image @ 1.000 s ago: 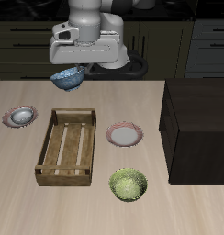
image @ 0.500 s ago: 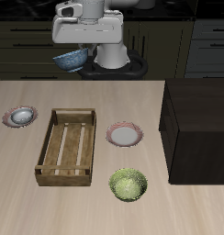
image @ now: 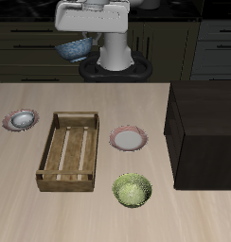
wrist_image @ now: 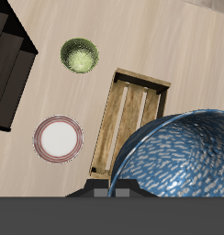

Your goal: Place the white bowl on the off-center plate and place the blue bowl on top of the wooden shelf

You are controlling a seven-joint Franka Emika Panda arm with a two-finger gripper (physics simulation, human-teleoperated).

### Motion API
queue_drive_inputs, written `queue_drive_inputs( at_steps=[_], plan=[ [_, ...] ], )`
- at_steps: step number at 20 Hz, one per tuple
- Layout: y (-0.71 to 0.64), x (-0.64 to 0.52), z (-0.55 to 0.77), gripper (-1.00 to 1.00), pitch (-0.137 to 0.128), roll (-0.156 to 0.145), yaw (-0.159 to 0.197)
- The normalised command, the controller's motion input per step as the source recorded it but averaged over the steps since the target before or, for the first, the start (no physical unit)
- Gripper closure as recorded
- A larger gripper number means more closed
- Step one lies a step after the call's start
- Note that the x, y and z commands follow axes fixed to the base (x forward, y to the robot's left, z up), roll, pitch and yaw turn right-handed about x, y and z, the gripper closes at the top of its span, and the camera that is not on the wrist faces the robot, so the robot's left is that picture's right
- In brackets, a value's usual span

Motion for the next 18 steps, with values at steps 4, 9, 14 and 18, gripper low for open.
queue_drive_inputs(
  at_steps=[4, 9, 14, 18],
  plan=[
    [0.17, 0.19, 0.01, 1.0, 0.023, -0.007, 0.015],
    [0.4, 0.16, 0.18, 1.0, -0.009, 0.045, -0.001],
    [0.49, 0.16, 0.21, 1.0, -0.017, 0.05, 0.001],
    [0.38, 0.09, 0.1, 1.0, -0.006, 0.056, 0.017]
  ],
)
